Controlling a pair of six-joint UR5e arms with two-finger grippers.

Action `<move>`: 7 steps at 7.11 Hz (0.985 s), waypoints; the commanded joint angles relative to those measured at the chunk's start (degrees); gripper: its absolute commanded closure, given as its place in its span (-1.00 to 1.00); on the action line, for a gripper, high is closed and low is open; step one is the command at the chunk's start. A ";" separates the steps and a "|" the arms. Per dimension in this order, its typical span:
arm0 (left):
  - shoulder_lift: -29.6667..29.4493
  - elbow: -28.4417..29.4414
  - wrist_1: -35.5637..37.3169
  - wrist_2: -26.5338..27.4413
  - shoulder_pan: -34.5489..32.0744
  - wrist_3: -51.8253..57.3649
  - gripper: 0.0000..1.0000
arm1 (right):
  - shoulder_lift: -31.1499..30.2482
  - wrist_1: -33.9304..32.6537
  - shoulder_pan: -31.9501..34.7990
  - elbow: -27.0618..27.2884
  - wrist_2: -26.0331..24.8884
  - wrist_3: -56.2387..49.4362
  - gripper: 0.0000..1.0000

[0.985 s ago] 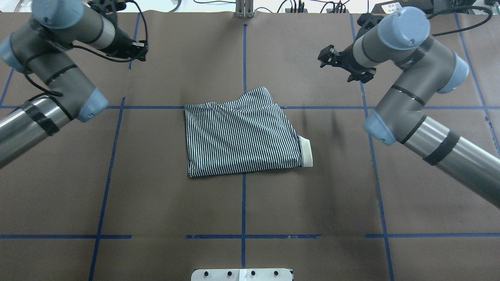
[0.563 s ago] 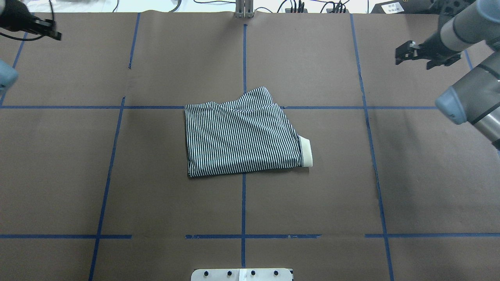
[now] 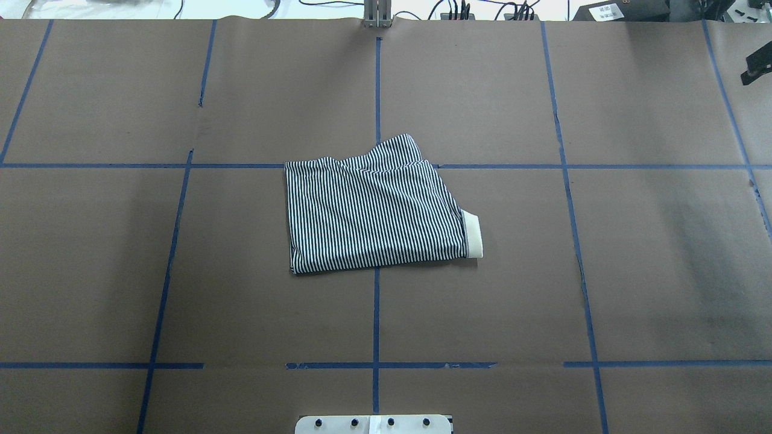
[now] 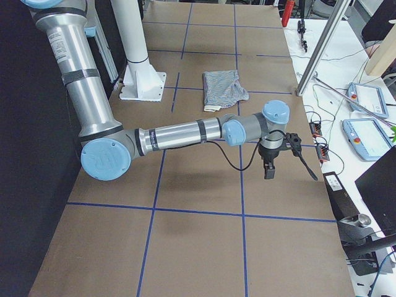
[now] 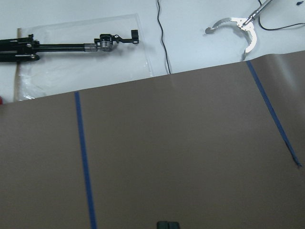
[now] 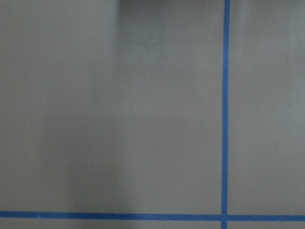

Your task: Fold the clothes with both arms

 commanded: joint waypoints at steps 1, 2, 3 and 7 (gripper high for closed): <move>0.02 -4.95 22.83 1.65 -2.55 17.55 0.64 | -7.02 -0.80 3.03 0.71 3.42 -11.83 -1.00; 2.89 -7.24 28.11 5.49 -2.10 22.51 -0.87 | -9.85 -0.80 3.12 2.36 3.69 -13.96 -1.00; 5.44 -7.27 28.86 6.31 -0.87 22.30 -1.00 | -10.05 -0.88 3.12 1.77 3.00 -14.06 -1.00; 17.75 -13.15 28.80 2.55 3.88 22.82 -1.00 | -10.31 -0.88 2.94 1.50 1.41 -13.98 -1.00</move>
